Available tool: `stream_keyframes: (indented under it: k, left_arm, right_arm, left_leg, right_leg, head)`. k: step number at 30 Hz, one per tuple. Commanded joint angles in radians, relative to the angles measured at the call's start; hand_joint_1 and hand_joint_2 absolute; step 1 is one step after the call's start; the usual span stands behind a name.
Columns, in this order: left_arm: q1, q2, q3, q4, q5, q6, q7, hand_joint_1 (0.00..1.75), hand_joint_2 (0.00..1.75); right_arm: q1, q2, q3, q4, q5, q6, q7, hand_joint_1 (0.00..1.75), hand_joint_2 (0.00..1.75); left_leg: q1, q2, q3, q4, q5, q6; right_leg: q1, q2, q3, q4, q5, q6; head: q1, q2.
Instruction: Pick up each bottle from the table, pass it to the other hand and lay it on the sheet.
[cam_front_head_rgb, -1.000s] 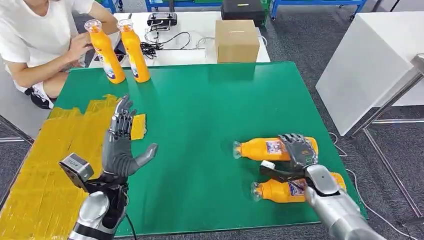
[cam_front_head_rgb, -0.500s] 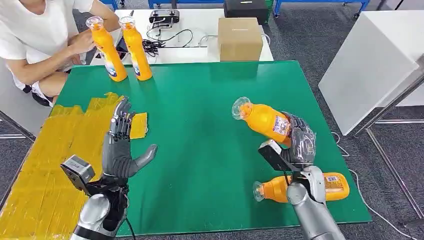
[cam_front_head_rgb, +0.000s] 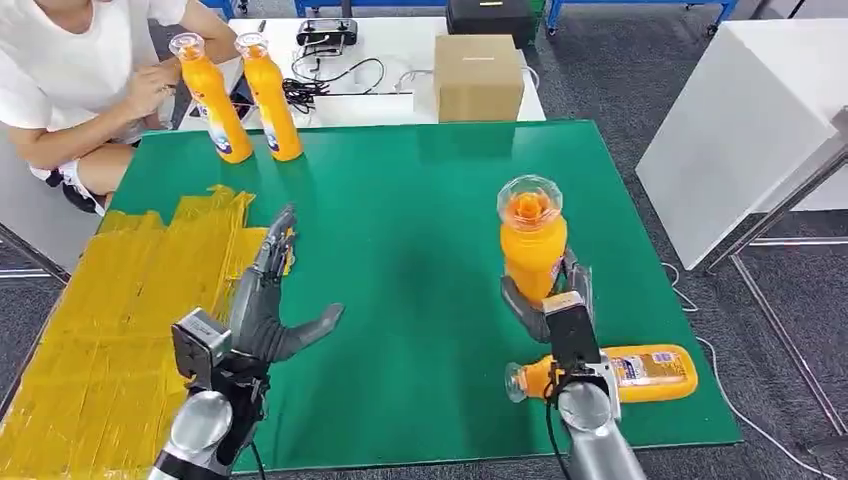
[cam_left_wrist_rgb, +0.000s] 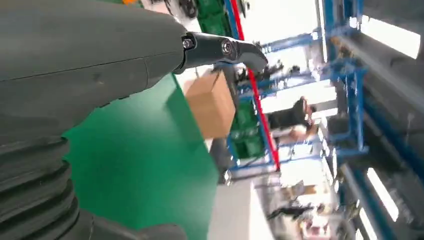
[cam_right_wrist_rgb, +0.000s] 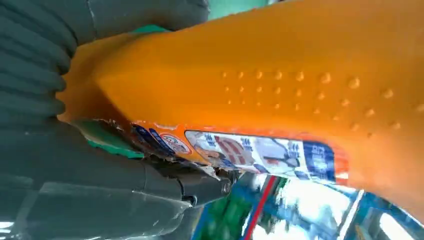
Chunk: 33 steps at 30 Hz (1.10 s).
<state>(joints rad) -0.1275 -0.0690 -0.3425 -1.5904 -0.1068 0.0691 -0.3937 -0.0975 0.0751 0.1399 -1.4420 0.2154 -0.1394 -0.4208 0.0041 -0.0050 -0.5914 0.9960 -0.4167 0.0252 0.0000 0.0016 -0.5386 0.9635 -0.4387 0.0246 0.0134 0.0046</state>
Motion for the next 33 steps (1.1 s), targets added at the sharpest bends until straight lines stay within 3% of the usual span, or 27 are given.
stream_keyframes:
  k: [1, 13, 24, 33]
  left_arm:
    - [-0.102, 0.033, -0.104, 0.099, 0.011, -0.023, 0.021, 0.0, 1.75]
    - [-0.125, 0.043, -0.136, 0.104, 0.054, -0.053, 0.024, 0.0, 1.75]
    - [-0.154, 0.039, -0.162, 0.114, 0.111, -0.088, 0.03, 0.0, 1.75]
    - [-0.171, 0.03, -0.161, 0.132, 0.136, -0.092, 0.03, 0.0, 1.75]
  right_arm:
    - [-0.047, 0.054, 0.177, 0.036, -0.19, 0.134, -0.009, 1.75, 1.75]
    - [-0.119, 0.089, 0.26, 0.117, -0.21, 0.137, -0.025, 1.75, 1.75]
    - [-0.179, 0.111, 0.392, 0.23, 0.015, -0.058, -0.047, 1.75, 1.75]
    - [-0.208, 0.115, 0.502, 0.288, 0.102, -0.081, -0.029, 1.75, 1.75]
  left_leg:
    - [0.001, 0.002, 0.003, -0.001, -0.001, -0.001]
    - [0.0, 0.001, 0.001, -0.001, 0.0, -0.001]
    - [0.0, 0.001, 0.002, -0.001, 0.0, -0.001]
    - [0.0, 0.0, 0.001, -0.001, 0.0, -0.001]
  right_leg:
    - [0.001, 0.001, 0.003, -0.001, -0.001, 0.0]
    - [0.0, 0.0, 0.002, -0.001, 0.0, 0.0]
    - [0.0, 0.0, 0.002, -0.001, 0.0, 0.0]
    - [0.0, 0.0, 0.002, -0.001, 0.0, 0.0]
  head:
    - [0.0, 0.0]
    - [0.0, 0.0]
    - [0.0, 0.0]
    - [0.0, 0.0]
